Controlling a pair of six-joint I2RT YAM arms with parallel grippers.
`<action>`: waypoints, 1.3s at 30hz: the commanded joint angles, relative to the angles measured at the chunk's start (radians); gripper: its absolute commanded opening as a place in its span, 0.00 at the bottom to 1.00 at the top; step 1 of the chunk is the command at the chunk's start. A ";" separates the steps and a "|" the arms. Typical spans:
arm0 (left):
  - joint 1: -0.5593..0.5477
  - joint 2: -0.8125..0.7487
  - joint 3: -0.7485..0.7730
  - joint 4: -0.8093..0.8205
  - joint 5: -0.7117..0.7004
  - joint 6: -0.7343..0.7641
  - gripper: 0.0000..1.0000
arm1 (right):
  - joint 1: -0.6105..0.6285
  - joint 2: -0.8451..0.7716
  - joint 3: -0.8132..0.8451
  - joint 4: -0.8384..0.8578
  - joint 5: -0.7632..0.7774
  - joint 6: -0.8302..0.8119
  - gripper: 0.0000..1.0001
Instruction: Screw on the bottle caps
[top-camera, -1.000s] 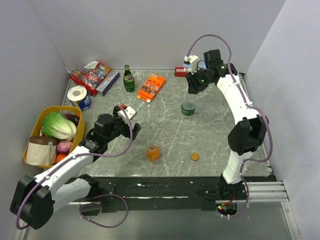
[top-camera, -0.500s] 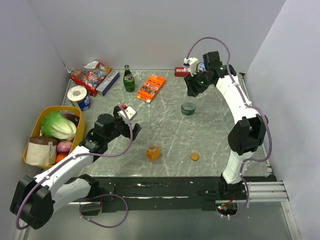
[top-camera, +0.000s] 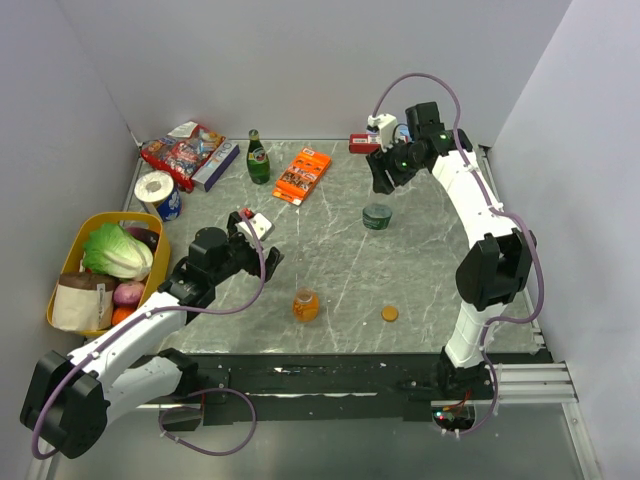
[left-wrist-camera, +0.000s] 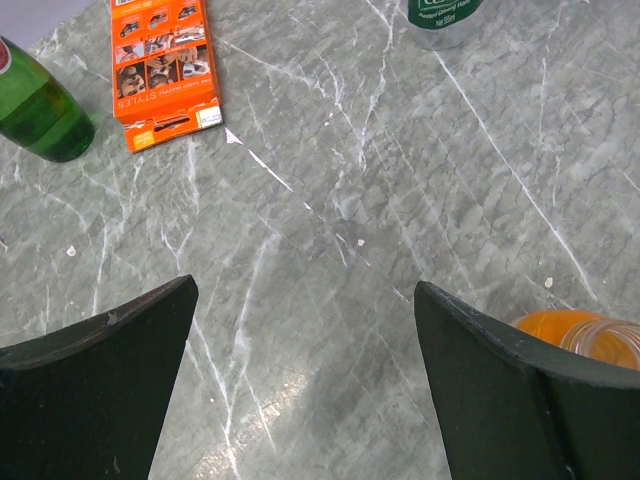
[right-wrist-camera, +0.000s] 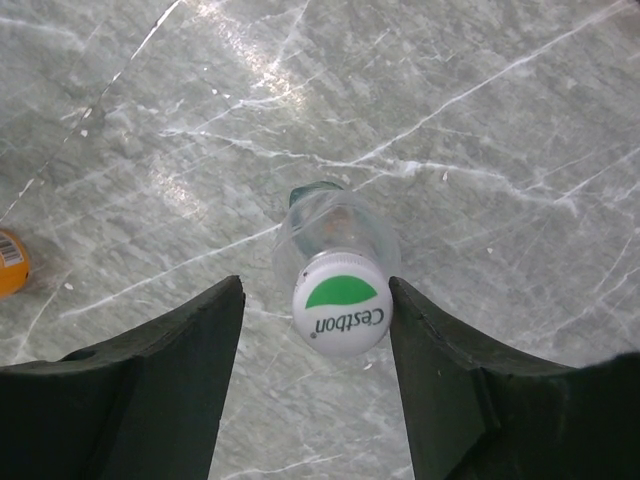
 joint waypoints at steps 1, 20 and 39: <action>0.005 -0.002 0.021 0.029 0.022 0.000 0.96 | 0.007 -0.027 0.071 0.031 0.006 0.016 0.68; 0.152 0.001 0.058 0.004 -0.084 -0.296 0.96 | 0.430 -0.484 -0.491 0.271 -0.279 -0.215 0.80; 0.280 -0.115 0.021 -0.042 -0.165 -0.368 0.96 | 0.659 -0.280 -0.636 0.381 -0.384 -0.283 0.84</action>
